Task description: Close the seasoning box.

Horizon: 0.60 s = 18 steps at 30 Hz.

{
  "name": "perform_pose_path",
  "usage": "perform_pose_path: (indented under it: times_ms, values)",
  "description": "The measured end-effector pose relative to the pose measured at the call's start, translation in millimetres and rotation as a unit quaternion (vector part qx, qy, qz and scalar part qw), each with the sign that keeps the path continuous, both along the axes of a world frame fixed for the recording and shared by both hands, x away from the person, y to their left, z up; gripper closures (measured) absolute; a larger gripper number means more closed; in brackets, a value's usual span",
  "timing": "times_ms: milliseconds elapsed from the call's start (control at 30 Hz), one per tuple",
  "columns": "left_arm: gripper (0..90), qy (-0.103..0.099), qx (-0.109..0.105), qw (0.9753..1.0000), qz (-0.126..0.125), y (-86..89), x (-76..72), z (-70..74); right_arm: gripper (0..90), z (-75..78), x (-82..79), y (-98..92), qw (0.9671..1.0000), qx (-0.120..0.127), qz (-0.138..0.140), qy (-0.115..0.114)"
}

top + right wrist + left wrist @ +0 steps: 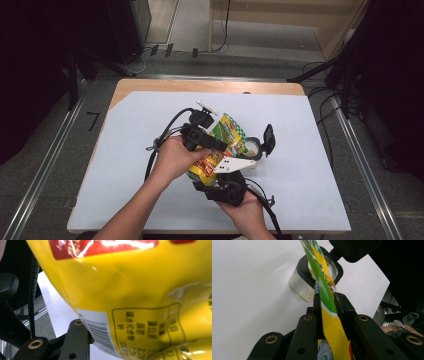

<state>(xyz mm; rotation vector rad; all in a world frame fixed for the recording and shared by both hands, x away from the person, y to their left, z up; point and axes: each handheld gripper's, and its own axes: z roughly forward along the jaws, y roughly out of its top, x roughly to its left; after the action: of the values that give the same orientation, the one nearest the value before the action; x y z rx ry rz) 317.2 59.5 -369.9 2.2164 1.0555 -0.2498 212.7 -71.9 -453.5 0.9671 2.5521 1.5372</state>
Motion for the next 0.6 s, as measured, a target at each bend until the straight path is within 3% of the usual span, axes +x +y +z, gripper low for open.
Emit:
perform_pose_path:
  times_ms: [100, 167, 333, 500, 600]
  values:
    - [80.8, -0.002, 0.014, 0.9999, 0.001, -3.0, 2.4, 2.5, 62.4, 0.3, 1.8, -0.7, 1.0, 0.007, -0.003, 0.001]
    - [82.1, -0.002, 0.019, 0.9998, 0.001, -4.5, 4.1, 3.2, 58.6, -0.2, 2.5, 0.9, 0.9999, -0.005, -0.007, -0.005]
    - [83.4, 0.0, 0.018, 0.9998, 0.006, -4.8, 4.1, 2.9, 56.8, -0.7, 0.6, 3.0, 0.9994, -0.026, -0.013, -0.017]
    - [83.1, 0.01, 0.012, 0.9998, 0.009, -1.5, 5.5, 1.6, 53.1, -1.5, -3.5, 7.7, 0.9968, -0.063, -0.016, -0.048]
    - [83.2, 0.016, 0.008, 0.9997, 0.014, 1.4, 6.4, 0.0, 53.8, -0.8, -4.1, 7.2, 0.997, -0.058, -0.014, -0.049]
